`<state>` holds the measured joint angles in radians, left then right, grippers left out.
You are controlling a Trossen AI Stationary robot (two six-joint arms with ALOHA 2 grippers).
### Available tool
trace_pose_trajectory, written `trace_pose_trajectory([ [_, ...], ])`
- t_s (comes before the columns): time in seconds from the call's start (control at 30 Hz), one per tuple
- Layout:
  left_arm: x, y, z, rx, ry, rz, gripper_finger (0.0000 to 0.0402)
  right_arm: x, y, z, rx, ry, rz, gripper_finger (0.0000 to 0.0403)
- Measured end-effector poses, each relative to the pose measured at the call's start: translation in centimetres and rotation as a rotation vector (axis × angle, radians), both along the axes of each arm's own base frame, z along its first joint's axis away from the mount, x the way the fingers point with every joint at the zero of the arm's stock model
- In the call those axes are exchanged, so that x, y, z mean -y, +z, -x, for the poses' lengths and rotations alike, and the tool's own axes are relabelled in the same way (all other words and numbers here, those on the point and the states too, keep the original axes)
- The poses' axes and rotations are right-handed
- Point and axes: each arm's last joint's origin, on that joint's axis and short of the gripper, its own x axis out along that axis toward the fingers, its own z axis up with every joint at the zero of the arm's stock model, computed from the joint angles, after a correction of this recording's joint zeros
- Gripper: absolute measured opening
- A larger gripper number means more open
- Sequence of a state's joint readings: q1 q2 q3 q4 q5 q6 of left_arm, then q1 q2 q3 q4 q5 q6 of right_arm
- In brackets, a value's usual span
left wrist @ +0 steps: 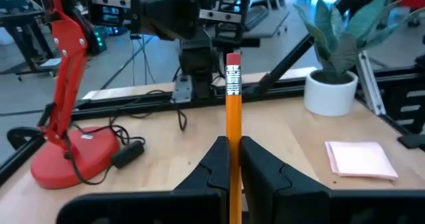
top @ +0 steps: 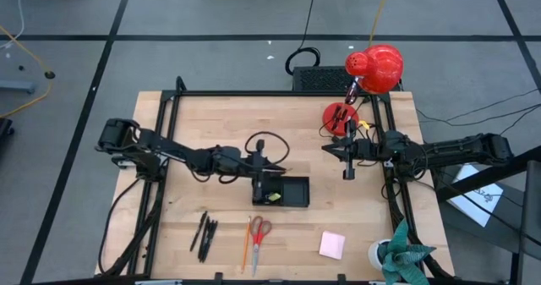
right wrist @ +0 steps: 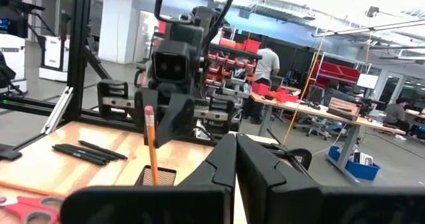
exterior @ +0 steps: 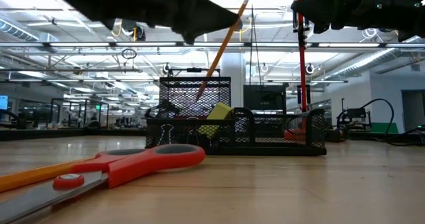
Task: Pick and place office supplies into organizer
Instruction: Put the orange pencil into the black desk organizer
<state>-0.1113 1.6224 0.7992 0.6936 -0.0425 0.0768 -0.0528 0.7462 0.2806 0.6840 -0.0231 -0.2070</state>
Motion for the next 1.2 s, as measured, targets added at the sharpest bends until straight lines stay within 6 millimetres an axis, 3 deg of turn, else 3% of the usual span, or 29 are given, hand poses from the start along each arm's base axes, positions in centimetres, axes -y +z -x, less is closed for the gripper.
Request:
trace_pose_trajectory([
  [0.33,-0.4,-2.3,1.7,-0.002,0.058,0.02,0.0021,0.0,0.1,0.0,0.015,0.0,0.001,0.0004],
  [0.63,-1.0,-4.4,1.0,-0.043,0.091,0.031,0.0021,0.0,0.2,0.0,0.023,0.001,-0.002,0.0004],
  [1.2,-0.9,-6.0,0.6,-0.075,0.109,0.065,0.0021,0.0,0.2,0.0,0.016,0.001,-0.003,0.0004],
])
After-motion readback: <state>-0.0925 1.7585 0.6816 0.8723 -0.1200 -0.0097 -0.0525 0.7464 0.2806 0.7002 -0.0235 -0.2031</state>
